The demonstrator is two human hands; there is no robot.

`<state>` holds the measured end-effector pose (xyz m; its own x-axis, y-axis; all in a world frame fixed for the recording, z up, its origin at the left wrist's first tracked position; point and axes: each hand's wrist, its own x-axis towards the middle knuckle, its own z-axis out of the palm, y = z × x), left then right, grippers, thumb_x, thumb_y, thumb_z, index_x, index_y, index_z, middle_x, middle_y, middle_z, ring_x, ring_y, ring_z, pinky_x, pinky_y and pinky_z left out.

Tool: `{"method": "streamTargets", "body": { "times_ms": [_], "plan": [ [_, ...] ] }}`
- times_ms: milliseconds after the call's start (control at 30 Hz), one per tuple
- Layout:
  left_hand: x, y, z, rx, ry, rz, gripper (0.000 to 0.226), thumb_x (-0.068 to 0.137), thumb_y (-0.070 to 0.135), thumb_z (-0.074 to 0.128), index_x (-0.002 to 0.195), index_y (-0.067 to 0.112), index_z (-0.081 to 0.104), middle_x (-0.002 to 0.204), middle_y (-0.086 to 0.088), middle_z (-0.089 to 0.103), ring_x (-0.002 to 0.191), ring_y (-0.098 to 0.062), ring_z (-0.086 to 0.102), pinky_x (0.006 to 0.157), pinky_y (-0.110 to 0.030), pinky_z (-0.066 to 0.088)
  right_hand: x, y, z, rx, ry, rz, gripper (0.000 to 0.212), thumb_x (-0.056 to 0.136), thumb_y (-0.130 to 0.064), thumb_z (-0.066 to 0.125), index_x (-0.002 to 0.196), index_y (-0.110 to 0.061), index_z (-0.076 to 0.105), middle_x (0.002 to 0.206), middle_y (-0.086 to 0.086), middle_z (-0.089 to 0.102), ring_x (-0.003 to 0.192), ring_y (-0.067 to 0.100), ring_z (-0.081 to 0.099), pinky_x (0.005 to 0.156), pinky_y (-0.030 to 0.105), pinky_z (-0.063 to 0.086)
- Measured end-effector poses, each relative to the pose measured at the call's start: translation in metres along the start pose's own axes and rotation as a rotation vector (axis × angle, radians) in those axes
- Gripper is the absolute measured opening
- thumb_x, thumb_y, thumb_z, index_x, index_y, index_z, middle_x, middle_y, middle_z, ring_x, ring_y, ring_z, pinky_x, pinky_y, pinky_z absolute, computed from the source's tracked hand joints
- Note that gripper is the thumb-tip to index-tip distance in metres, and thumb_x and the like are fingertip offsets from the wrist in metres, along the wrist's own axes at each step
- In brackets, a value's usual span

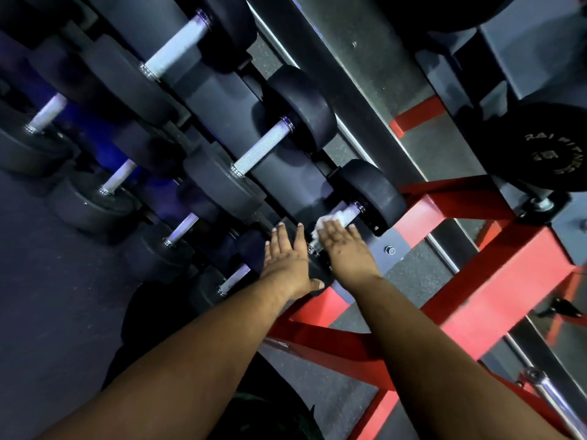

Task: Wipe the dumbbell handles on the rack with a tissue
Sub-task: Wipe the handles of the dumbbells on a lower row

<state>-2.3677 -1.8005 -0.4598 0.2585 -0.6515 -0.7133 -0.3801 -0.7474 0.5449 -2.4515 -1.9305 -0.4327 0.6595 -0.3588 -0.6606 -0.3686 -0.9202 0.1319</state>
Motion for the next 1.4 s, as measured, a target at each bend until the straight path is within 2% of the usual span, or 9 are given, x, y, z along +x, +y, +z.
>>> {"method": "streamTargets", "body": {
  "times_ms": [100, 267, 433, 667, 833, 1067, 1167, 1300, 1400],
  "plan": [
    [0.001, 0.0, 0.0, 0.0, -0.012, 0.003, 0.136, 0.076, 0.061, 0.078, 0.156, 0.018, -0.023, 0.162, -0.022, -0.028, 0.151, -0.037, -0.023, 0.125, -0.049, -0.004, 0.007, 0.009, -0.002, 0.037, 0.064, 0.18, 0.073, 0.095, 0.0, 0.027, 0.159, -0.01, -0.007, 0.167, 0.007, -0.013, 0.154, 0.024, -0.01, 0.125, 0.044, 0.007],
    [0.0, 0.0, -0.001, -0.007, -0.02, 0.011, 0.137, 0.075, 0.059, 0.08, 0.157, 0.018, -0.023, 0.161, -0.023, -0.03, 0.151, -0.036, -0.025, 0.125, -0.048, -0.005, -0.014, -0.021, 0.01, 0.253, 0.03, 0.141, 0.076, 0.096, -0.005, 0.045, 0.16, -0.012, 0.005, 0.168, 0.004, -0.003, 0.154, 0.023, -0.004, 0.124, 0.042, 0.012],
    [-0.001, 0.001, -0.003, 0.015, -0.043, 0.003, 0.136, 0.077, 0.06, 0.078, 0.155, 0.018, -0.026, 0.16, -0.023, -0.032, 0.15, -0.036, -0.026, 0.122, -0.048, -0.008, 0.001, -0.005, 0.0, 0.272, 0.154, 0.3, 0.078, 0.092, 0.006, 0.033, 0.16, -0.015, 0.002, 0.168, -0.001, -0.008, 0.154, 0.019, -0.007, 0.123, 0.047, 0.011],
    [0.0, 0.0, -0.002, 0.036, -0.028, -0.004, 0.137, 0.076, 0.061, 0.078, 0.156, 0.018, -0.025, 0.16, -0.023, -0.031, 0.151, -0.035, -0.024, 0.123, -0.047, -0.006, -0.006, -0.014, 0.028, 0.156, 0.187, 0.133, 0.042, 0.088, -0.009, 0.06, 0.129, -0.012, 0.065, 0.145, 0.008, 0.055, 0.137, 0.025, 0.048, 0.113, 0.042, 0.035],
    [-0.001, 0.003, -0.004, 0.065, -0.015, -0.007, 0.137, 0.075, 0.063, 0.078, 0.157, 0.017, -0.021, 0.162, -0.024, -0.027, 0.153, -0.037, -0.018, 0.126, -0.047, -0.002, 0.005, 0.003, 0.007, 0.004, 0.261, 0.242, 0.057, 0.091, -0.009, 0.051, 0.147, -0.009, 0.043, 0.155, 0.012, 0.04, 0.138, 0.033, 0.041, 0.109, 0.047, 0.036],
    [0.001, 0.0, -0.002, 0.074, -0.005, 0.004, 0.138, 0.074, 0.065, 0.078, 0.157, 0.017, -0.021, 0.161, -0.025, -0.026, 0.153, -0.038, -0.017, 0.126, -0.049, 0.0, 0.007, 0.025, -0.007, -0.398, 0.172, 0.099, 0.058, 0.098, -0.021, 0.025, 0.155, -0.013, 0.026, 0.164, 0.011, 0.023, 0.148, 0.03, 0.026, 0.106, 0.042, 0.034],
    [0.001, 0.0, -0.001, 0.073, -0.01, 0.013, 0.136, 0.075, 0.064, 0.077, 0.157, 0.017, -0.021, 0.161, -0.026, -0.026, 0.153, -0.038, -0.017, 0.125, -0.048, -0.001, 0.011, 0.025, -0.012, -0.507, 0.135, 0.056, 0.053, 0.099, -0.021, 0.029, 0.151, -0.01, 0.035, 0.159, 0.014, 0.034, 0.144, 0.032, 0.032, 0.104, 0.041, 0.037],
    [0.001, -0.001, -0.001, 0.07, -0.002, 0.016, 0.137, 0.075, 0.064, 0.078, 0.157, 0.017, -0.02, 0.162, -0.025, -0.025, 0.153, -0.038, -0.017, 0.125, -0.049, -0.001, 0.022, 0.027, -0.031, -0.52, 0.07, -0.049, 0.047, 0.093, -0.016, 0.028, 0.129, -0.014, 0.059, 0.127, 0.007, 0.065, 0.119, 0.026, 0.057, 0.092, 0.034, 0.044],
    [0.002, 0.0, -0.001, 0.066, -0.006, 0.018, 0.136, 0.075, 0.063, 0.078, 0.157, 0.017, -0.02, 0.162, -0.025, -0.025, 0.153, -0.038, -0.018, 0.124, -0.049, -0.002, 0.03, 0.029, -0.032, -0.438, 0.083, -0.152, 0.048, 0.096, -0.017, 0.031, 0.14, -0.013, 0.051, 0.125, 0.004, 0.066, 0.116, 0.027, 0.06, 0.099, 0.037, 0.041]
  ]
}}
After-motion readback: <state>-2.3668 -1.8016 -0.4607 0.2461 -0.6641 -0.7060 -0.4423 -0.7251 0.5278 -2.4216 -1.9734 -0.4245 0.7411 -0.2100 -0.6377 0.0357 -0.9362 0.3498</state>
